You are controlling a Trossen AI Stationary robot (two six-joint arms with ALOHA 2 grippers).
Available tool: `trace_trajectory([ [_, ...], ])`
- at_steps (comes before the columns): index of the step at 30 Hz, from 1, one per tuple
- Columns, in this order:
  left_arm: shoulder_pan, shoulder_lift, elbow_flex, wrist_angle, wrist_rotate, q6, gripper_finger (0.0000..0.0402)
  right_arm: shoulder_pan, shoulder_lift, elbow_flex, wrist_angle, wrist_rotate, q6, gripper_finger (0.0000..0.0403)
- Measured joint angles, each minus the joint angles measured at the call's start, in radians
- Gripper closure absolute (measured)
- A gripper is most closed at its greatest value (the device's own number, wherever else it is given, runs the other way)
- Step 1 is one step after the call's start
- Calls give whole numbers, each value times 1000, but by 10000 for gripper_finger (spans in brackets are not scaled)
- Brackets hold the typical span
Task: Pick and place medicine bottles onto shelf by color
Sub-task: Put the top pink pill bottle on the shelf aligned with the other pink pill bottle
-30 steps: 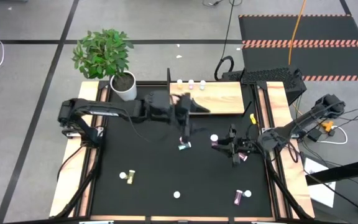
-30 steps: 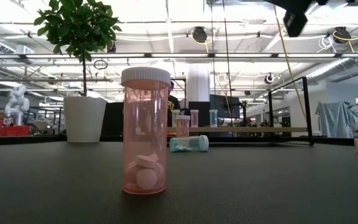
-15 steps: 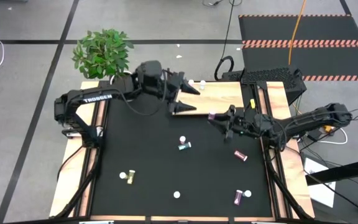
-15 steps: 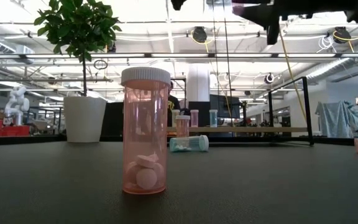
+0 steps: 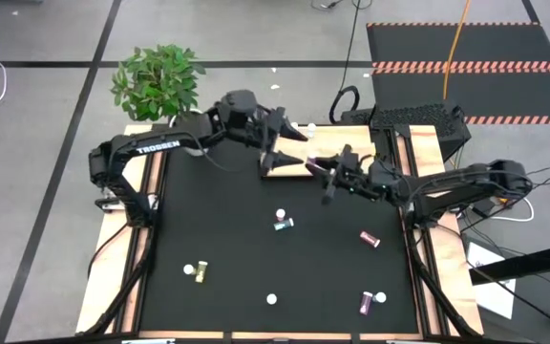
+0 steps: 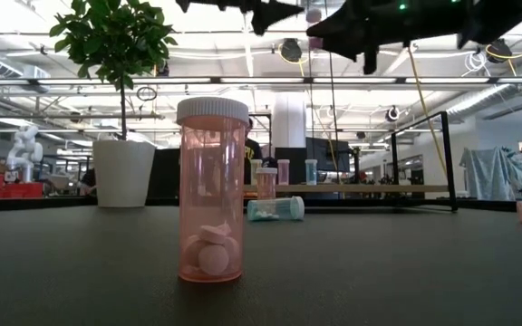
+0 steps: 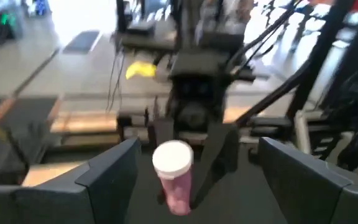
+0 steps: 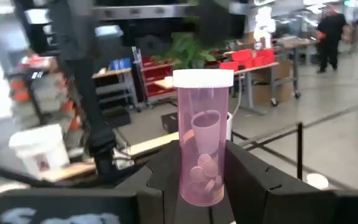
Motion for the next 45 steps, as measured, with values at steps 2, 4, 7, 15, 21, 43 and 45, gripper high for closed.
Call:
trace_trajectory([
  [2, -14, 26, 0, 22, -58, 2, 79, -17, 17, 14, -4, -33, -58, 302],
  [4, -16, 43, 0, 19, -89, -1, 78, -31, 22, 16, -7, -59, -95, 302],
  [7, -19, 60, 0, 46, -104, -39, 81, -50, 22, 18, -5, -66, -113, 302],
  [15, -24, 59, 0, 46, -145, -80, 143, -92, 21, 18, -3, -175, -134, 302],
  [21, -25, 59, 0, 21, -145, -86, 188, -108, 15, 18, 2, -195, -139, 302],
  [43, -22, 59, 1, 13, -142, -75, 279, -110, 8, 18, -19, -165, -131, 289],
  [45, -18, 58, 1, 15, -143, -75, 280, -114, 8, 18, -30, -159, -131, 274],
])
